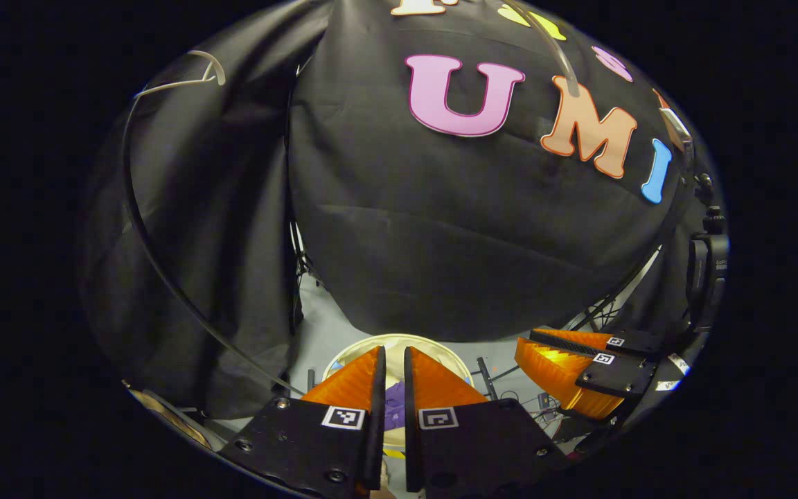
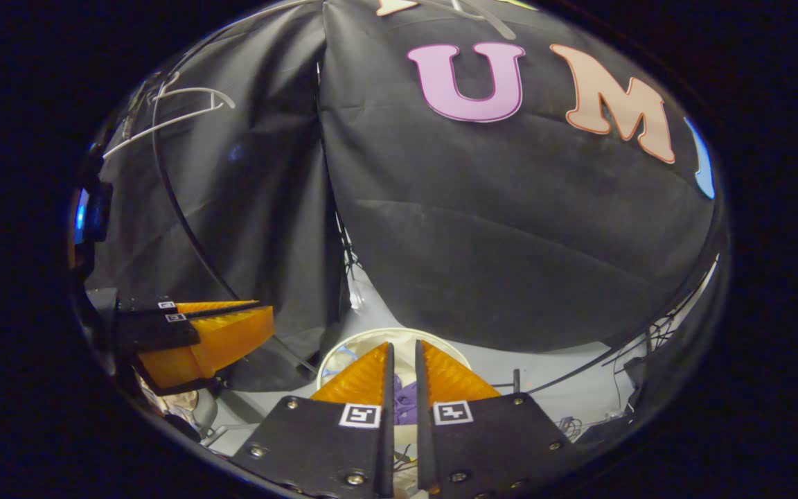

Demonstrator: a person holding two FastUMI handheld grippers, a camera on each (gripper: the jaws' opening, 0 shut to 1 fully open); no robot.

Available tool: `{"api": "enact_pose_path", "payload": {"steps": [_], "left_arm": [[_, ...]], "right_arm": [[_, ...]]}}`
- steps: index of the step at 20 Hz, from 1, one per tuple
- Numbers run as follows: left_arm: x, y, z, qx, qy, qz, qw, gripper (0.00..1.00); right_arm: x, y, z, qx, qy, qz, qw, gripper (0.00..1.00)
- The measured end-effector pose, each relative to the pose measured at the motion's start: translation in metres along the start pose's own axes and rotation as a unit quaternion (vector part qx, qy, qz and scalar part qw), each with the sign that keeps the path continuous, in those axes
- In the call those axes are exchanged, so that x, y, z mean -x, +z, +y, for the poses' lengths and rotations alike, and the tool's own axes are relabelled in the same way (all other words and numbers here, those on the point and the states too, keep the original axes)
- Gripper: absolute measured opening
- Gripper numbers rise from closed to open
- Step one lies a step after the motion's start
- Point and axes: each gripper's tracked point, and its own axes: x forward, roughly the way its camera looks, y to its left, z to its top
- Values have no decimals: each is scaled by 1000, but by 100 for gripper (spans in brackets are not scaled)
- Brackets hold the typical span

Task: Grasp the clothes on the hanger with both hands and then place them into the laundry hamper below.

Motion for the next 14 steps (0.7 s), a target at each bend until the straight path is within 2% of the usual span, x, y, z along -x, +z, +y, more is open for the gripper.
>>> {"api": "enact_pose_path", "payload": {"steps": [6,13,14], "left_arm": [[25,45,-18,-6,-18,-70,997,14],[77,112,-43,-25,-39,-171,984,14],[86,123,-49,-30,-42,-186,981,6]], "right_arm": [[24,52,-12,23,-31,-80,996,13],[78,130,-22,40,-60,-189,979,13],[88,142,-24,41,-63,-203,976,13]]}}
